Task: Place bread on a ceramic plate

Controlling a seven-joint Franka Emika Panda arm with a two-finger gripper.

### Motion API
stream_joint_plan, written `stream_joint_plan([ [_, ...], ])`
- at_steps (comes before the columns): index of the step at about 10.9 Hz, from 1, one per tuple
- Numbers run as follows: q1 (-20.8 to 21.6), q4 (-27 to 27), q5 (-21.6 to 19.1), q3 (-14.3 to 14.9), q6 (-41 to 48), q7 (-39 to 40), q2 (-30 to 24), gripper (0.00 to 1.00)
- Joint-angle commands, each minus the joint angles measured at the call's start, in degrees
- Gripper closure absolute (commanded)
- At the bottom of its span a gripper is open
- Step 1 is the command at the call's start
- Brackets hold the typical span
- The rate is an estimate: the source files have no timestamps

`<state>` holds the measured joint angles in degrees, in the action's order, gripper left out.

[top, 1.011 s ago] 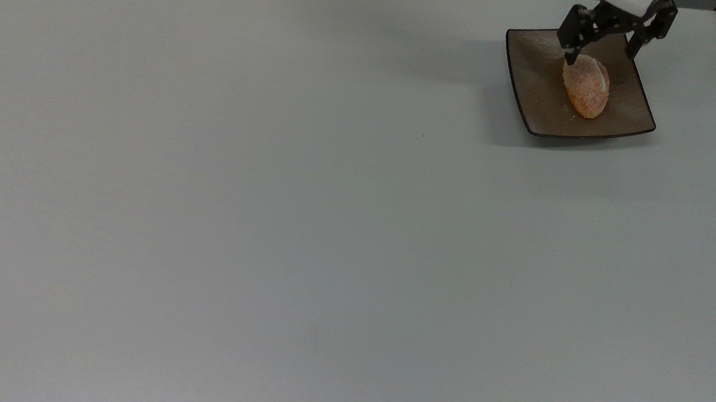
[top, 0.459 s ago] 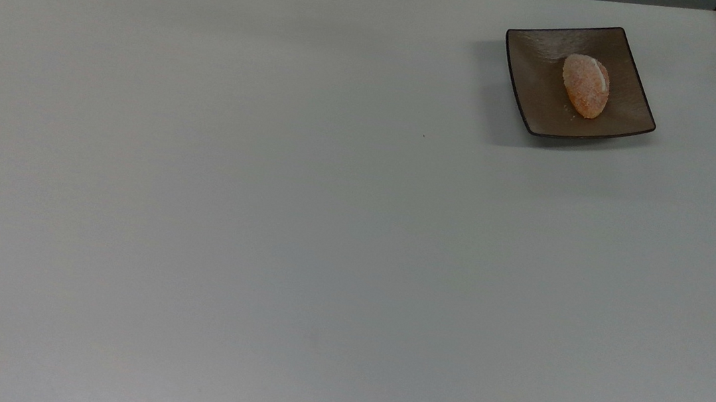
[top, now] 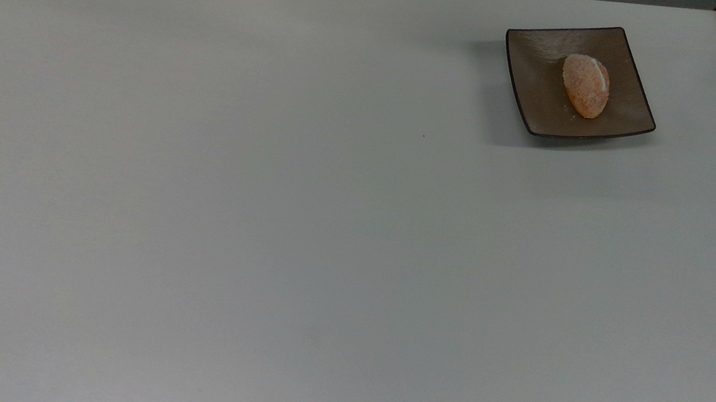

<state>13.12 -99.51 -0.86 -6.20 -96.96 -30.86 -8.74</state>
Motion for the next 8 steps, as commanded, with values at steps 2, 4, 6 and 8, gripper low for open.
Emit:
stream_joint_plan([
  [2, -5.5, -0.2, -1.0, 0.7, 2.3, 8.8, 0.4, 0.00],
  [4, -4.6, 0.1, -1.1, 3.9, 1.6, 17.0, 1.8, 0.00],
  [6, -4.3, 0.4, -0.9, 4.2, 1.3, 24.0, 4.1, 0.00],
  [8, -4.4, 0.9, -0.8, 4.5, -1.7, 28.1, 5.0, 0.00],
])
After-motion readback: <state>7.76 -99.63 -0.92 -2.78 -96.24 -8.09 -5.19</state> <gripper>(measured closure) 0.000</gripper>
